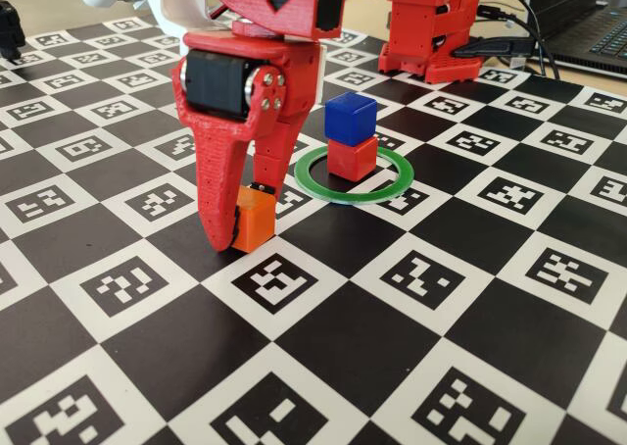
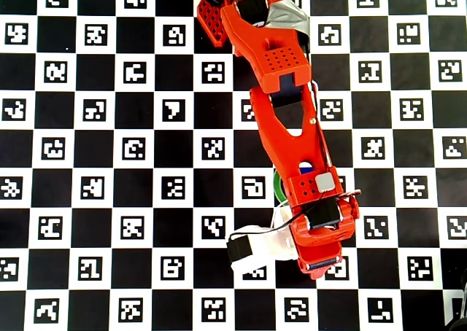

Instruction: Grab the red cube then put it in the green circle then put the blue cube on top and finally the orange cube on top

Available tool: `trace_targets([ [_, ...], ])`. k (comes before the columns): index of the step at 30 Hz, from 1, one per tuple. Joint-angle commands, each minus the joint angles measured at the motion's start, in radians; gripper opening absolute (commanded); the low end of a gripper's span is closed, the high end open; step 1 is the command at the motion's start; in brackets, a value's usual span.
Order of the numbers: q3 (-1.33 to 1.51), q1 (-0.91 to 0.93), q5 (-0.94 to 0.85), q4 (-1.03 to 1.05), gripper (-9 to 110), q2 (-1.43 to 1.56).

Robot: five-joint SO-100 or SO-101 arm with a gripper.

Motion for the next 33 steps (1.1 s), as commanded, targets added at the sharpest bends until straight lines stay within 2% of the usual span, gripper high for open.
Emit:
trace_targets([
  [1,-0.087,0.005,-0.009,-0.009,2,0.046],
  [19,-0.052,0.011,0.011,0.071,1,0.172],
  [33,0.451,0.000,0.121,0.094,1,0.684],
])
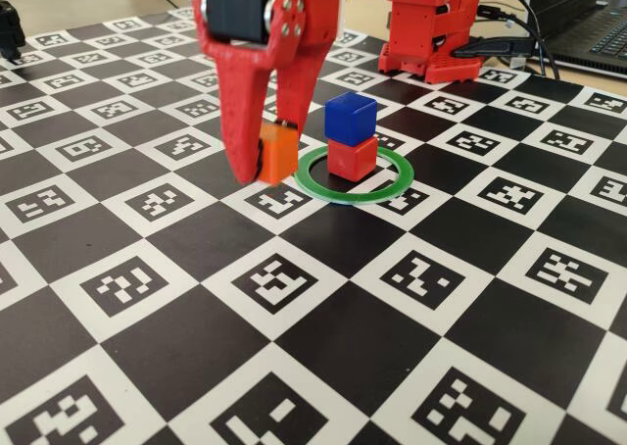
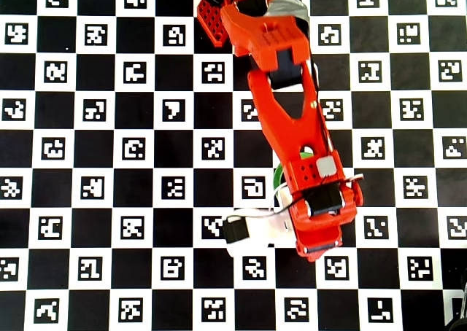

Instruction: Grab the red cube then put it in the green circle then put the blue cube on top and finally the orange cube on top

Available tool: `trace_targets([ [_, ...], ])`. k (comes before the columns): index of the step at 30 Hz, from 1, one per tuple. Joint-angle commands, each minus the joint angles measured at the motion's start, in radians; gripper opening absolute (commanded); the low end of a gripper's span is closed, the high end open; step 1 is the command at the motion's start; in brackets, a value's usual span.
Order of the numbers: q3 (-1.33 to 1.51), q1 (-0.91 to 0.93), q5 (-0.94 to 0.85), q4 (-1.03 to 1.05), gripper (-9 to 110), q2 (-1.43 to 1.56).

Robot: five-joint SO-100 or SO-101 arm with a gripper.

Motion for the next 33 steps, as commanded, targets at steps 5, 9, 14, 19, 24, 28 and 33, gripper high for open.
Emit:
trace_targets([
  [5,0.112,-0.005,0.143,0.063,1,0.413],
  [9,0.166,0.002,0.190,0.107,1,0.509],
  [14,0.308,0.003,0.270,0.083,0,0.647],
  [19,0.423,-0.005,0.304,0.064,0,0.764],
  [24,0.489,-0.029,0.331,0.066,0,0.845],
  [28,0.509,-0.072,0.348,0.066,0,0.853],
  [33,0.511,-0.121,0.367,0.054,0,0.807],
])
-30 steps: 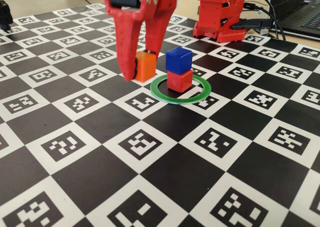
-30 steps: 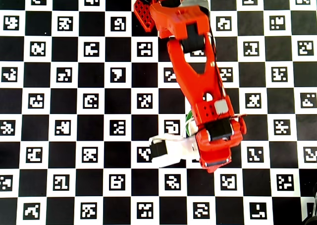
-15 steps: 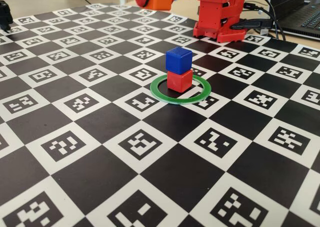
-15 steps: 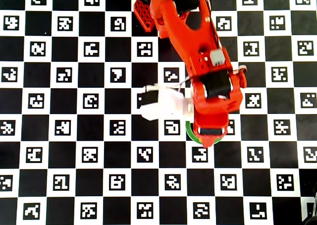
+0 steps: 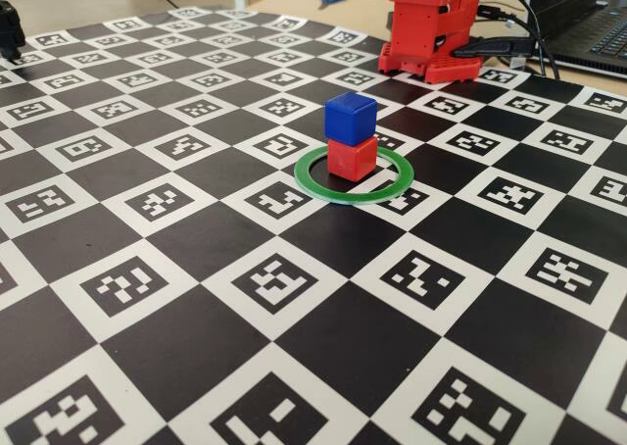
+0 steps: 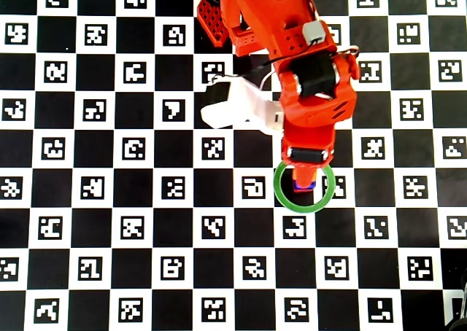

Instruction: Grab the red cube then put it in the green circle then put the blue cube on top and finally the orange cube on top

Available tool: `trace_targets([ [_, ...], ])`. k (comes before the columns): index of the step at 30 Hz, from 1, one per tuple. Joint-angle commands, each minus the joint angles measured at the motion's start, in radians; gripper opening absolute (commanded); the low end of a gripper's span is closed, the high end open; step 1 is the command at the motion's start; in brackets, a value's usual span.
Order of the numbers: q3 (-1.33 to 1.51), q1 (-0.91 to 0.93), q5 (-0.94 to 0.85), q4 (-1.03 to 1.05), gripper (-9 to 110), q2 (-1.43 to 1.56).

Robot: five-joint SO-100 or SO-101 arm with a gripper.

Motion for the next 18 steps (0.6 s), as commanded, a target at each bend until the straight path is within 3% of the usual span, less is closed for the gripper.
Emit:
trace_targets([
  [1,-0.011,-0.035,0.011,-0.025,0,0.032],
  [18,0.155,-0.018,-0.095,-0.207,0,-0.084],
])
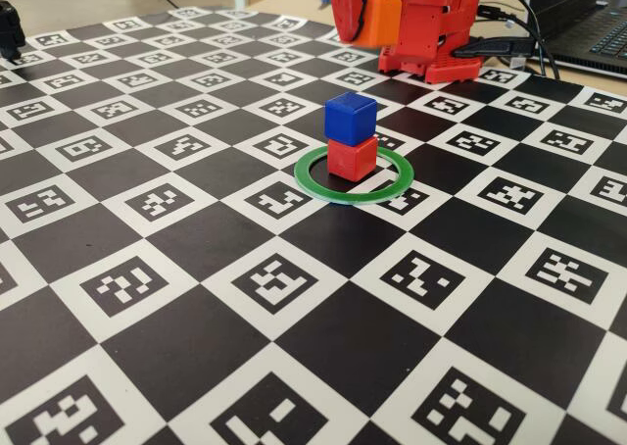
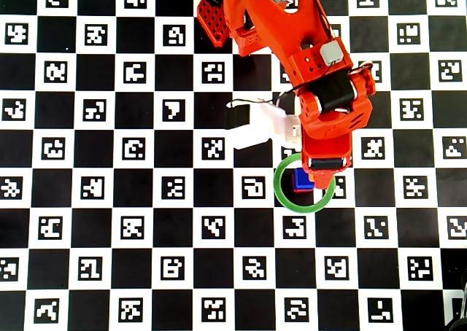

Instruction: Grab the red cube then put it in the green circle then put the blue cube on top and finally the orange cube on top

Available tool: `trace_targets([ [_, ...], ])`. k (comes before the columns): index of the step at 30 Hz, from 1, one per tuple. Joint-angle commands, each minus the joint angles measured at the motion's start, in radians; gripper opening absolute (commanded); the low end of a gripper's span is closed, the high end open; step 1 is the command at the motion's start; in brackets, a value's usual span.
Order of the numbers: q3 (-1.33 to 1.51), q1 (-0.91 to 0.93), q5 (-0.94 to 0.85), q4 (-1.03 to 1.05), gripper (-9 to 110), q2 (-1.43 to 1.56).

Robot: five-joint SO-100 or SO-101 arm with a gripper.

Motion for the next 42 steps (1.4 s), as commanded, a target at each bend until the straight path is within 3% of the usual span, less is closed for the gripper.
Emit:
trace_targets([
  [1,-0.002,0.021,-0.015,-0.035,0,0.012],
  [42,0.120,0.041,-0.075,-0.133,0,-0.014],
])
